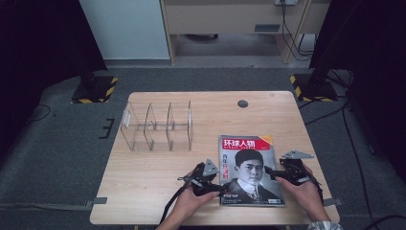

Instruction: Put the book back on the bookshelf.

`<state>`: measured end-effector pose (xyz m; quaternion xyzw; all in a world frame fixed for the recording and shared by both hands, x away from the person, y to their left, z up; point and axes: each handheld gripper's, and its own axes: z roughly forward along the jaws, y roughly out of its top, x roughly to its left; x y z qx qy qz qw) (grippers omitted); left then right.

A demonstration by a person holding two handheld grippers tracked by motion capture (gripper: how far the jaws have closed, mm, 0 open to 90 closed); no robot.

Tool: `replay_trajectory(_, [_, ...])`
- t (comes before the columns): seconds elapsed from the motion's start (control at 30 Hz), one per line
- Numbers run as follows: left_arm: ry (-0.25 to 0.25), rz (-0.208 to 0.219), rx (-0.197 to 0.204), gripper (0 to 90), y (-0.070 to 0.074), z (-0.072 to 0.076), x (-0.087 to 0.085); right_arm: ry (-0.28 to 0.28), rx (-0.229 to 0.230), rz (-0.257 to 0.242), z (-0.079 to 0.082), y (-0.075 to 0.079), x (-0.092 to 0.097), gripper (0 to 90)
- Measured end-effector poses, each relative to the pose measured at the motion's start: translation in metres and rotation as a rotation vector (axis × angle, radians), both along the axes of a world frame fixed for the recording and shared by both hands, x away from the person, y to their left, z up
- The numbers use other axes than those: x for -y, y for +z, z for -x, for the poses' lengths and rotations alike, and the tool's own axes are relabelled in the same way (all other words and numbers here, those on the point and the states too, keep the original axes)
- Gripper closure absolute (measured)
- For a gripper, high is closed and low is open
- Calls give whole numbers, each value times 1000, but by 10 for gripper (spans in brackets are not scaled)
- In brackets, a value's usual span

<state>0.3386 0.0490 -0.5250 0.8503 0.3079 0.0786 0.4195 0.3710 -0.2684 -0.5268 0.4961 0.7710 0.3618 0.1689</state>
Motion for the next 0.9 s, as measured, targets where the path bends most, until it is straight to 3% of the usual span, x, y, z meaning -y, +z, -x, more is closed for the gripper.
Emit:
replay_trajectory(0.13, [-32,-17,9,257,-4,2,9,9,-11,-6,-2,-2,-3,230])
replay_trajectory(0.3, [-16,-25,29,270,-4,2,8,12,-19,2,-4,-5,-6,219])
replay_trajectory(0.43, [13,25,53,280,2,0,7,26,-13,11,-4,-5,-8,222])
replay_trajectory(0.6, [-22,-1,24,272,-4,0,11,33,-10,12,-4,-6,-10,227])
replay_trajectory(0.9, [-50,-57,68,275,-8,3,17,23,-13,-13,-4,-2,-8,268])
